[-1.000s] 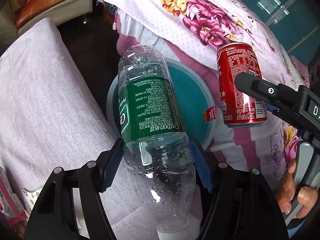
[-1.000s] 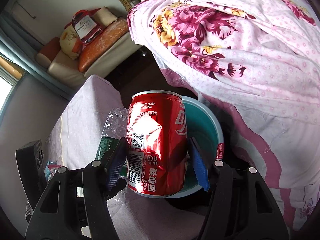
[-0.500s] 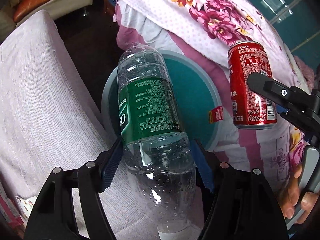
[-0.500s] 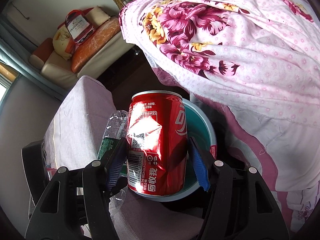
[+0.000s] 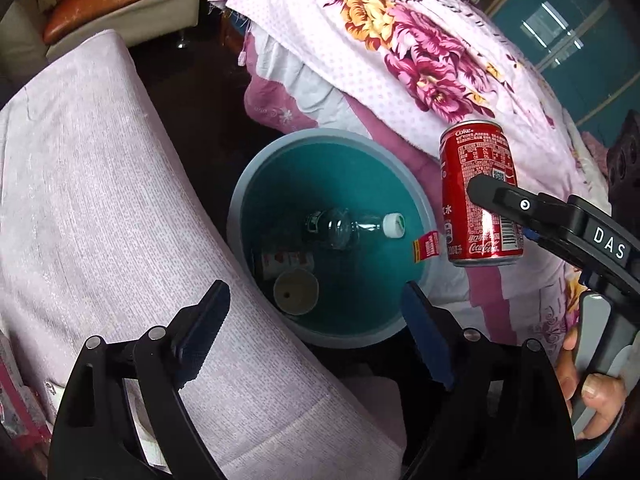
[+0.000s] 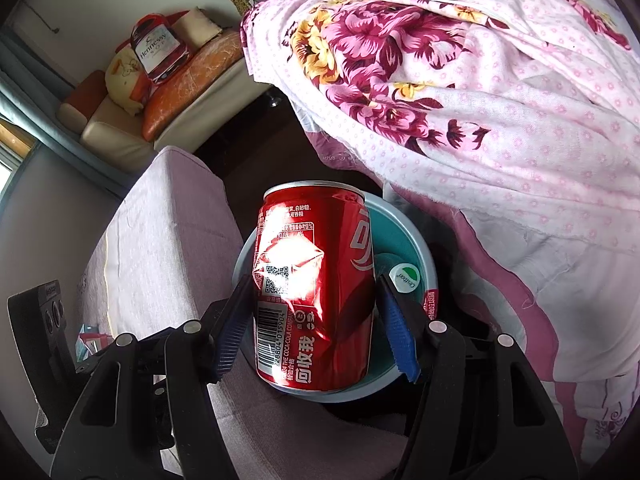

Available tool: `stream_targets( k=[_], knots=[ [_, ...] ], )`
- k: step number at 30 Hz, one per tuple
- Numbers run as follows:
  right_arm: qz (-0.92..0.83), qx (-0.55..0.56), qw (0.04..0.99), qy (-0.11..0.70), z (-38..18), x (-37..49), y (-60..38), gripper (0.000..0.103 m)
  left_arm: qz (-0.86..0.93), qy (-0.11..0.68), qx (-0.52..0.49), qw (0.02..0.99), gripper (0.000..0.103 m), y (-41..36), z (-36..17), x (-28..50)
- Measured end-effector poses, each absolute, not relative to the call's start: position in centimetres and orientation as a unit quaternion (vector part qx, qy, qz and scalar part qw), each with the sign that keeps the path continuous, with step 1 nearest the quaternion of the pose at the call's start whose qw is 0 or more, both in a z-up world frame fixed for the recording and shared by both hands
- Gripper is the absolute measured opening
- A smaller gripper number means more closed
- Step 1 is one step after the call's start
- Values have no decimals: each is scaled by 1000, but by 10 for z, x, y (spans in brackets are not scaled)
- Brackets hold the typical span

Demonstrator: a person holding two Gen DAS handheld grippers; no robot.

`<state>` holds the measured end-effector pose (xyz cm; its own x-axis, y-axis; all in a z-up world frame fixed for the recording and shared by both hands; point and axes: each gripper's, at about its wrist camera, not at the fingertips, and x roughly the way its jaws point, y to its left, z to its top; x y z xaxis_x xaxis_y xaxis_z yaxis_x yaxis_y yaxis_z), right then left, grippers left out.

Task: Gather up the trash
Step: 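Carry bottle and can over the wastebasket and open both grippers, then move both tools back over the snack wrappers on the table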

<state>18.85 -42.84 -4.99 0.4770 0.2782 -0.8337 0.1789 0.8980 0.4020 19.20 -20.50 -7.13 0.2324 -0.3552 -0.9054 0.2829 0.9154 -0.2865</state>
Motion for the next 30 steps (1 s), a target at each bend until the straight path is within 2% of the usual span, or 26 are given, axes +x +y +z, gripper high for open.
stream_targets(
  k=[8,12,17,30],
  knots=[
    [34,219,820,528,-53,192,-419,60,-194,583,-49,787,88,-184,-68,188],
    [34,220,815,535,-54,192,-414,73,-192,581,-53,789,88,-176,-65,184],
    [36,219,812,540,-49,189,-404,76,-188,579,-55,791,89,-165,-61,177],
    [48,203,811,546,-29,176,-373,78,-176,564,-67,804,89,-127,-43,156]
  ],
)
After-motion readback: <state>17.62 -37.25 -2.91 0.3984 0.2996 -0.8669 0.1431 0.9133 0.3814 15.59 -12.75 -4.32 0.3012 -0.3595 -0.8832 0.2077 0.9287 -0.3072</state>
